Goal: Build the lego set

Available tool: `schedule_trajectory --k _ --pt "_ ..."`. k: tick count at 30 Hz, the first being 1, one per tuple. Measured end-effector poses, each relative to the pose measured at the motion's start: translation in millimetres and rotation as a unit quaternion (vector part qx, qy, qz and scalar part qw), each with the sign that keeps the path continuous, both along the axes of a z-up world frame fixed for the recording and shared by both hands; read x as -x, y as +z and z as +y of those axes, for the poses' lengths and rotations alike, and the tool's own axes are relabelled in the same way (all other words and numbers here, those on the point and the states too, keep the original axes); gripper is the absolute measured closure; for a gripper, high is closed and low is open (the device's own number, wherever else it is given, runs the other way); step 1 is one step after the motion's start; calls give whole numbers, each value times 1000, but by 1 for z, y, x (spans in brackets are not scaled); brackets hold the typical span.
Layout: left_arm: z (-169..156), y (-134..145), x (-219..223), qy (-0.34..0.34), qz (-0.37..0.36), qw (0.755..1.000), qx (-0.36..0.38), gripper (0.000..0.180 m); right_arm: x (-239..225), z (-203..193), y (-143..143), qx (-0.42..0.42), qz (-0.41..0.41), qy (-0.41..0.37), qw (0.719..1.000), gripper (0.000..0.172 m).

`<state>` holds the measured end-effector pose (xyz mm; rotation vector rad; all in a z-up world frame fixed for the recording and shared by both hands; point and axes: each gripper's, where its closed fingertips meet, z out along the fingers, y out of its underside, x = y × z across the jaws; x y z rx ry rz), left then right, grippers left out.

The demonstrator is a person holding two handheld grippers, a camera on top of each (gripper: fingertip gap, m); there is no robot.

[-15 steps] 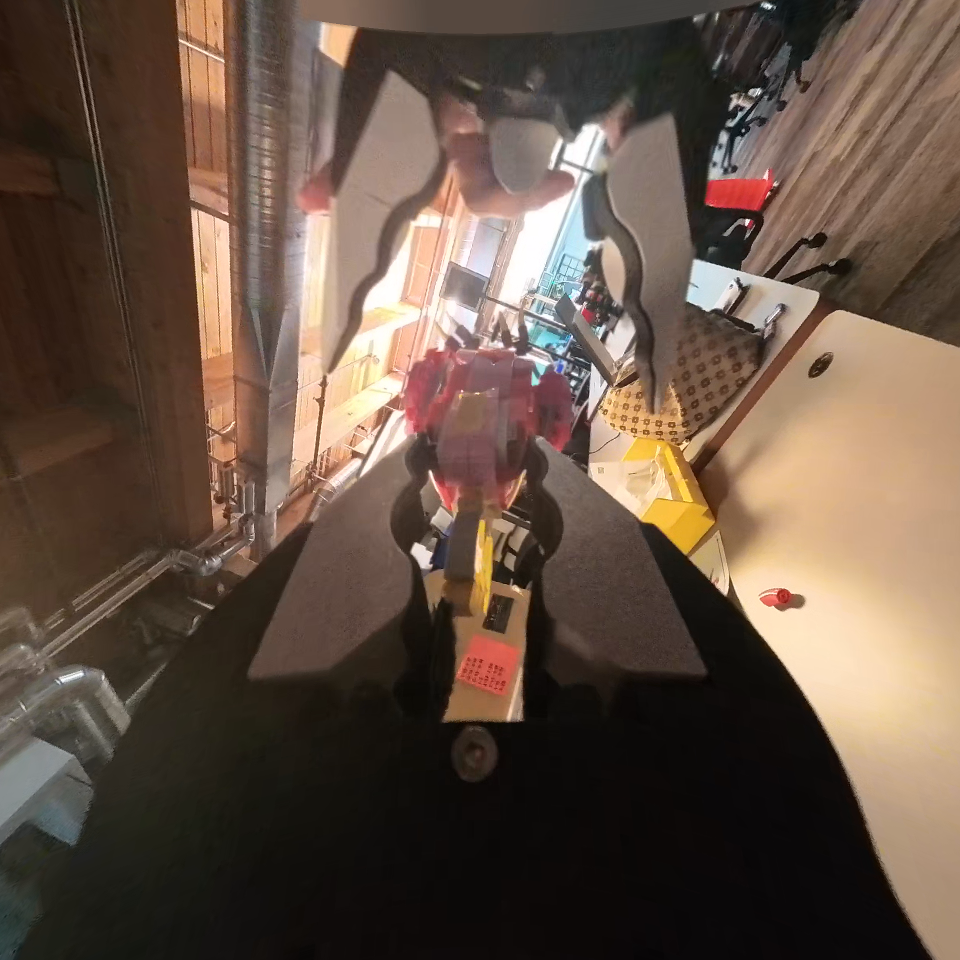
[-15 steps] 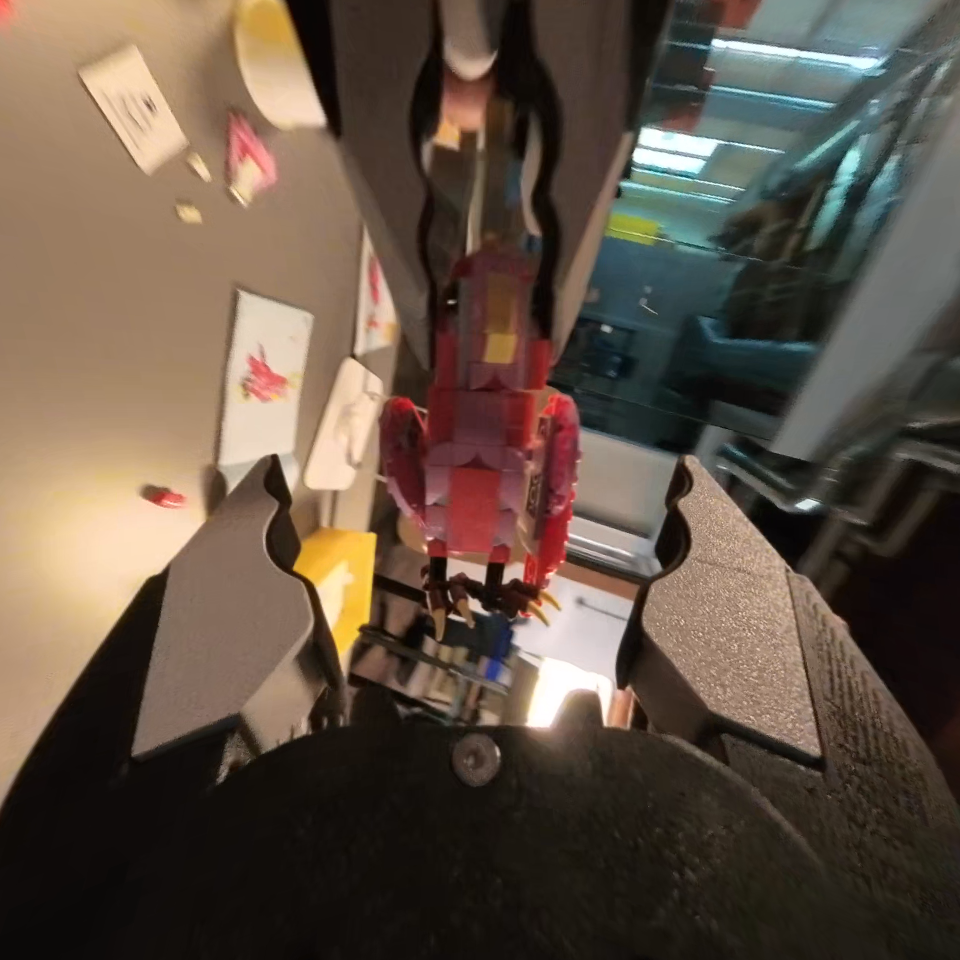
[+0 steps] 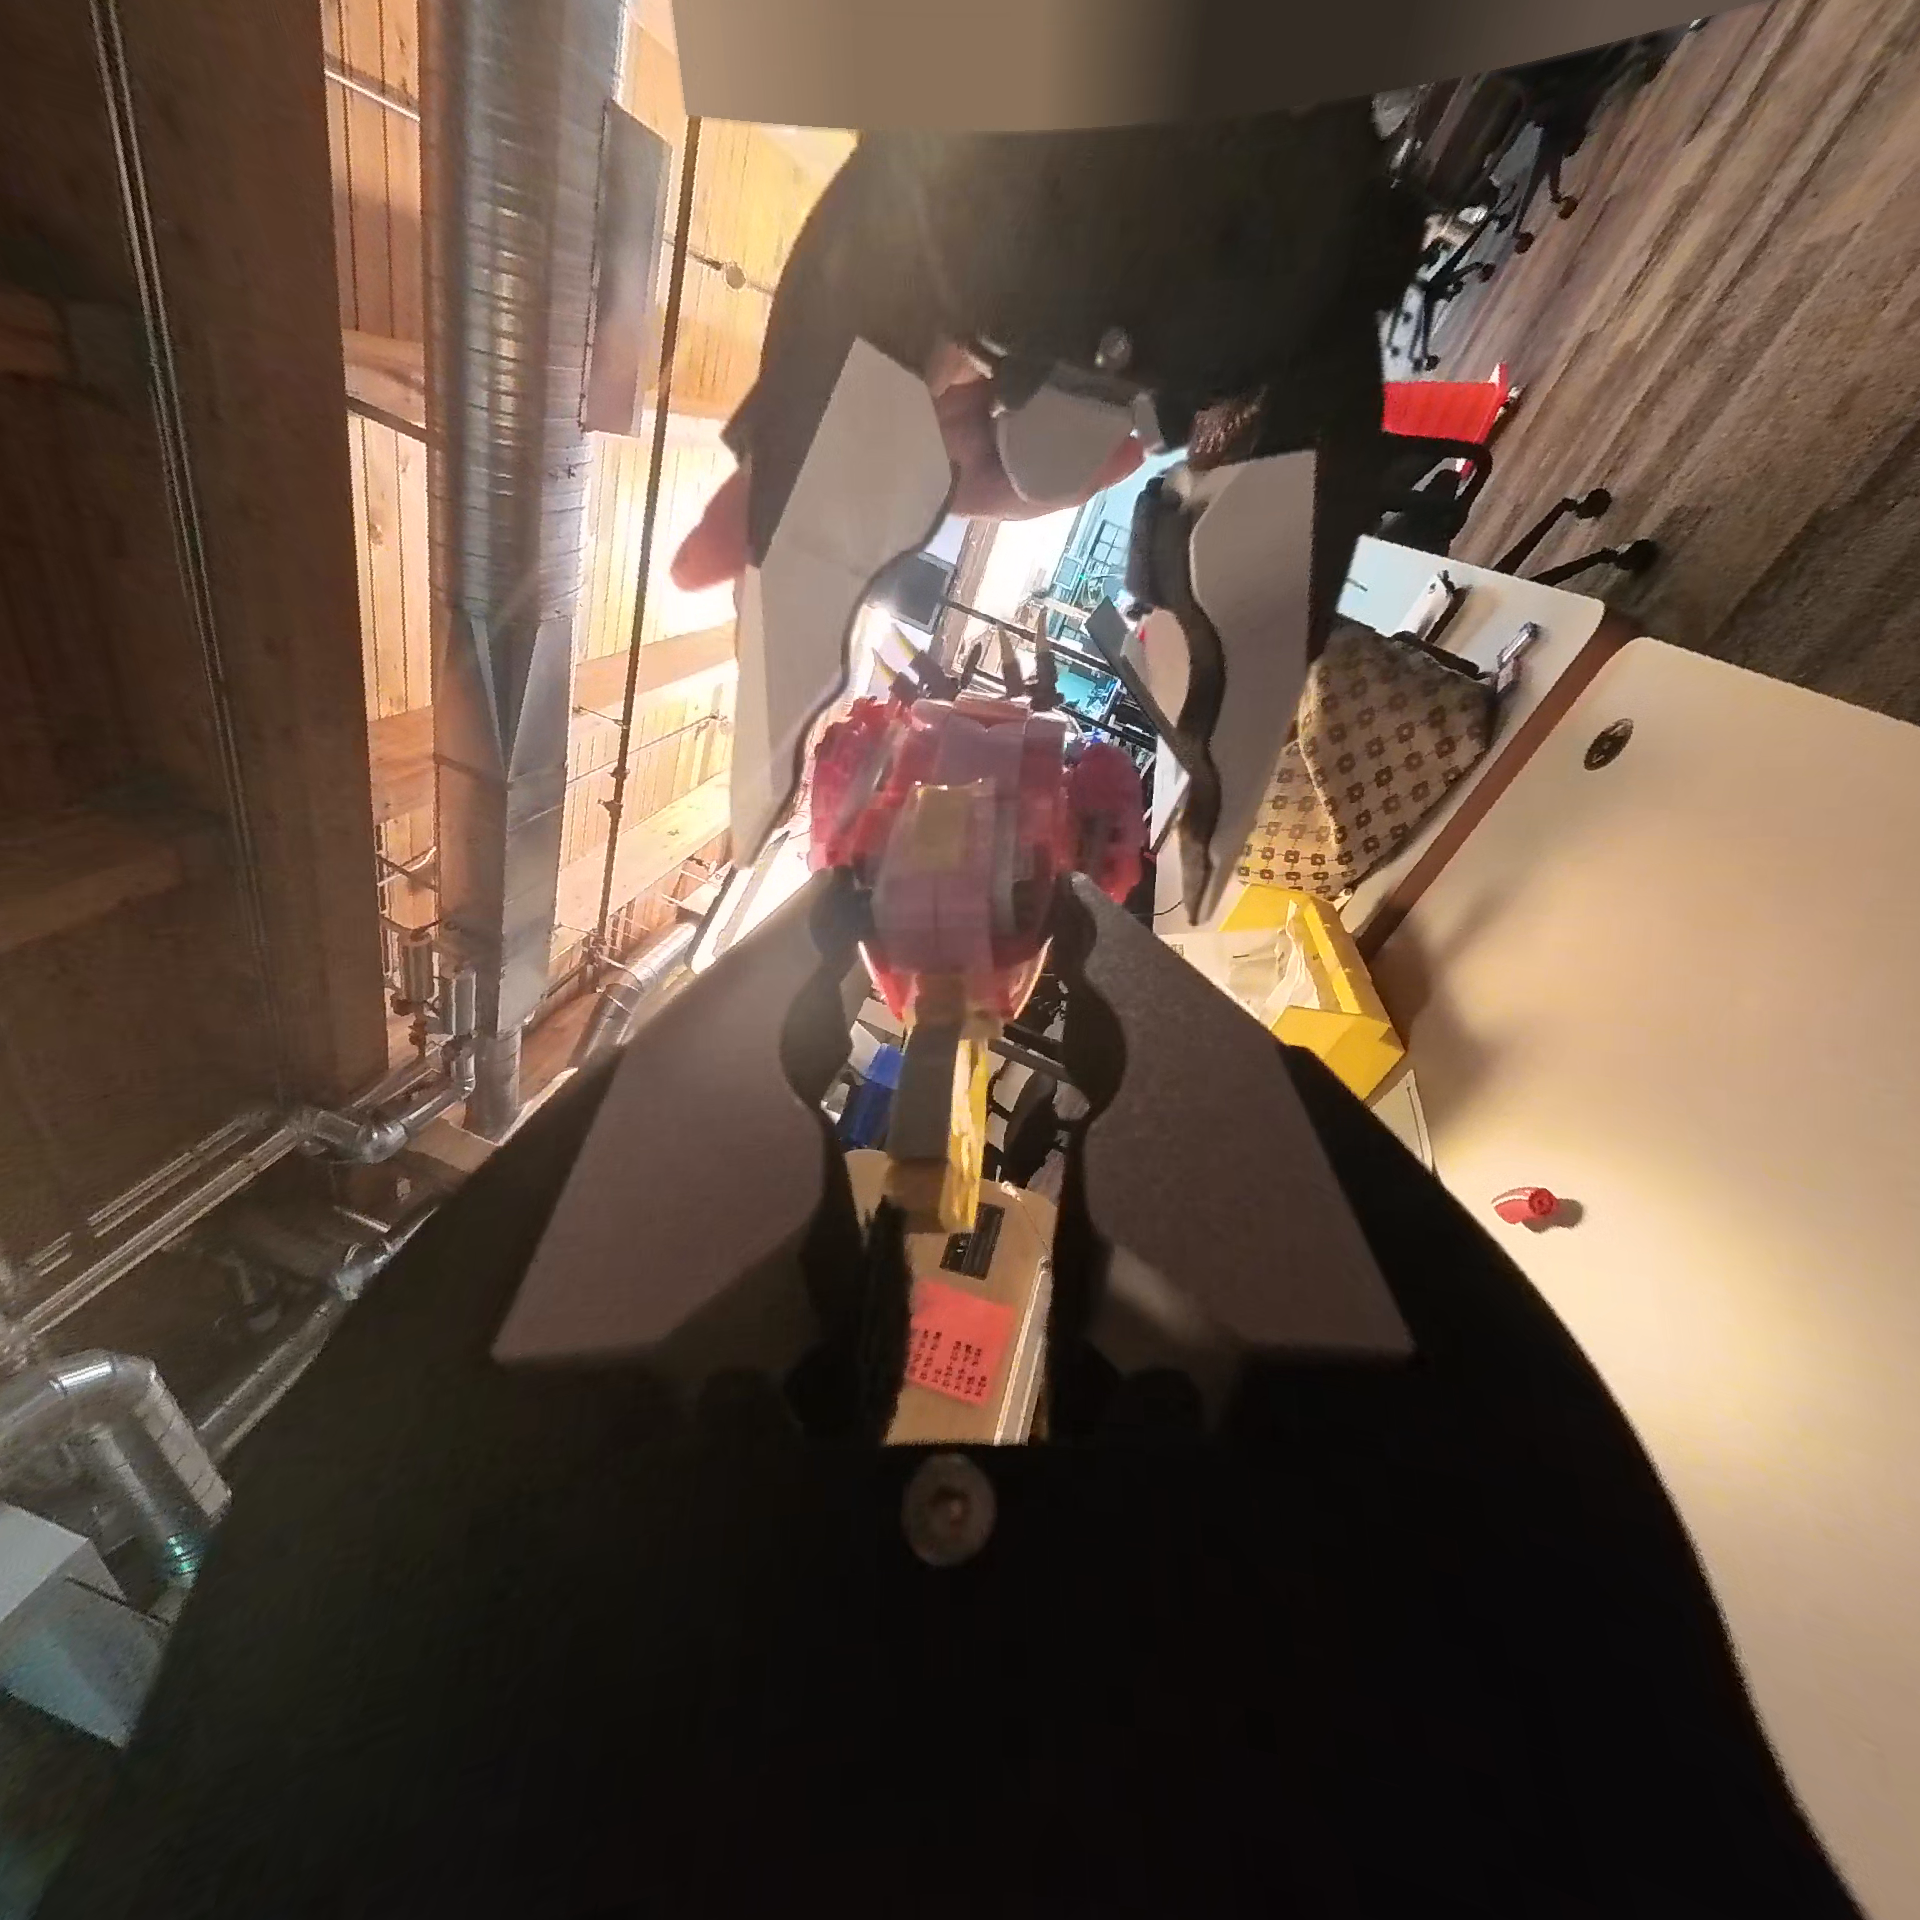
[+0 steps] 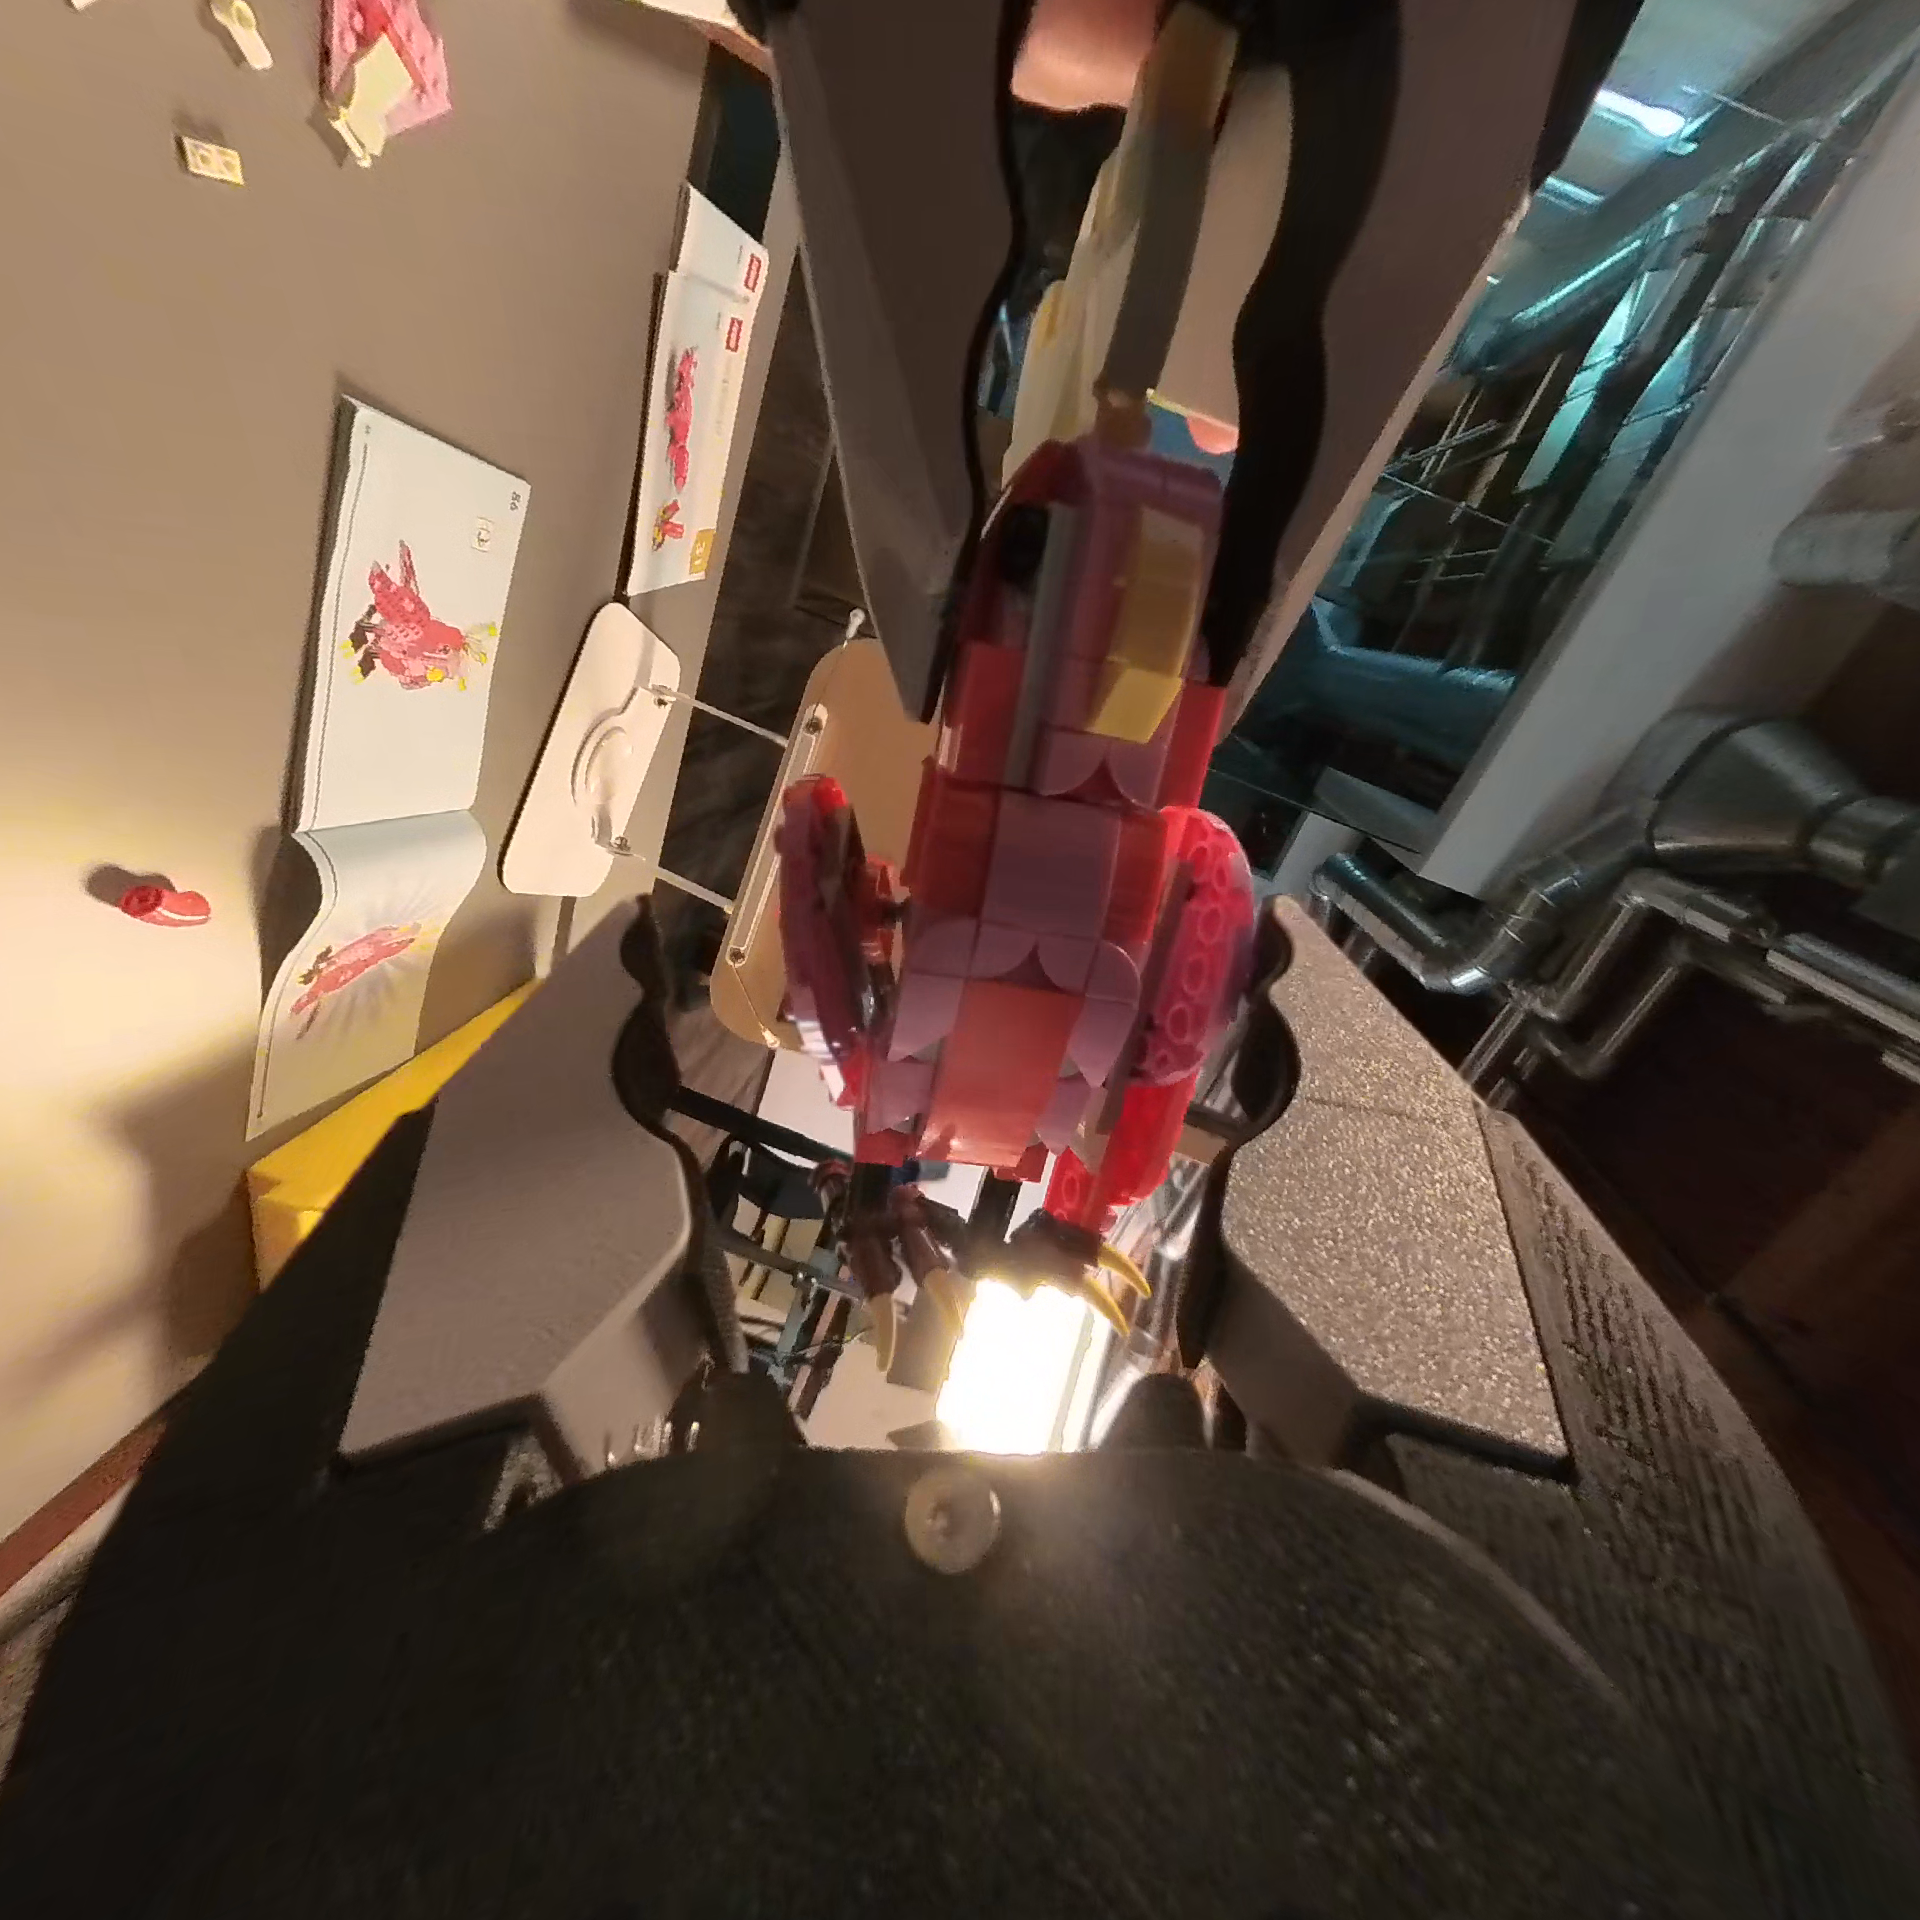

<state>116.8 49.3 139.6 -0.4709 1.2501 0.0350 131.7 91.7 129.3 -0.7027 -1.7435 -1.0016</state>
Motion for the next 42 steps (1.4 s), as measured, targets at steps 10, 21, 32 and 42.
schedule_trajectory --k 10,21,32,42 --pt "0 -2 -4 -5 5 1000 2 145 -2 0 4 2 7 -2 1000 90" --pt "-2 -2 -6 -2 8 1000 -18 146 -4 -2 5 -2 1 -1 1000 95" --pt "-4 -4 -14 8 19 999 -40 145 -12 -3 -1 33 -11 -20 999 97" --pt "4 -3 -14 10 4 1000 -1 145 -13 2 2 11 -17 -9 1000 99"
